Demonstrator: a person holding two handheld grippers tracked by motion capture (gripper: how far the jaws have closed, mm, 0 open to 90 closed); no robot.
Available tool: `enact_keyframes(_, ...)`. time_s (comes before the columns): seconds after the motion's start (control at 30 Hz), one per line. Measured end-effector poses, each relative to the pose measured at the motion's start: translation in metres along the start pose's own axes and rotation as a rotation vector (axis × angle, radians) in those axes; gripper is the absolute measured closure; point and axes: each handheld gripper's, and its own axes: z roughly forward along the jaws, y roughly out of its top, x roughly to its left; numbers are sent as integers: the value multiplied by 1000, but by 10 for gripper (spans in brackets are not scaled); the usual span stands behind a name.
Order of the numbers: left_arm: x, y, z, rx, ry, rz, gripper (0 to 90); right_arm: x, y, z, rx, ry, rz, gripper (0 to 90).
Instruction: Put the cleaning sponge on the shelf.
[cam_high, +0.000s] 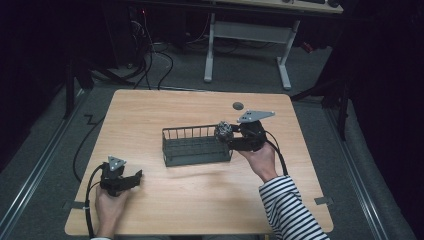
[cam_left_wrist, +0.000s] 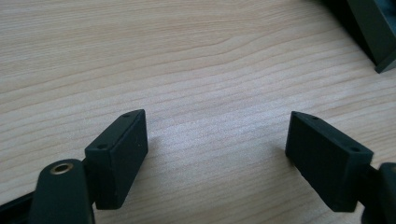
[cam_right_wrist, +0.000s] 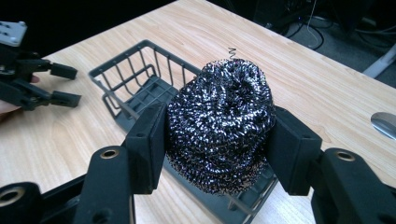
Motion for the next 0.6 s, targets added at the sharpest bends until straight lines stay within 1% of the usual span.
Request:
enact_keyframes(0.03,0,0,0,0,0,0,215,-2,1,6,13,-2,6,436)
enact_keyframes(0.07,0,0,0,0,0,0,215,-2,1,6,13,-2,6,436)
enact_keyframes(0.1,0,0,0,0,0,0,215,-5,2,12,28,-3,12,436)
enact_keyframes(0.13,0,0,0,0,0,0,215,-5,2,12,28,-3,12,436)
enact_keyframes(0.2,0,0,0,0,0,0,215,-7,3,20,46,-10,16,435)
enact_keyframes(0.27,0,0,0,0,0,0,215,-8,3,22,50,-7,24,435)
enact_keyframes(0.4,0,0,0,0,0,0,215,-10,4,35,84,-10,31,433)
enact_keyframes(0.43,0,0,0,0,0,0,215,-11,3,41,97,-11,37,432)
enact_keyframes(0.5,0,0,0,0,0,0,215,-12,2,48,108,-7,47,432)
enact_keyframes(0.57,0,0,0,0,0,0,215,-13,0,53,125,-12,52,430)
enact_keyframes(0.6,0,0,0,0,0,0,215,-13,0,53,125,-12,52,430)
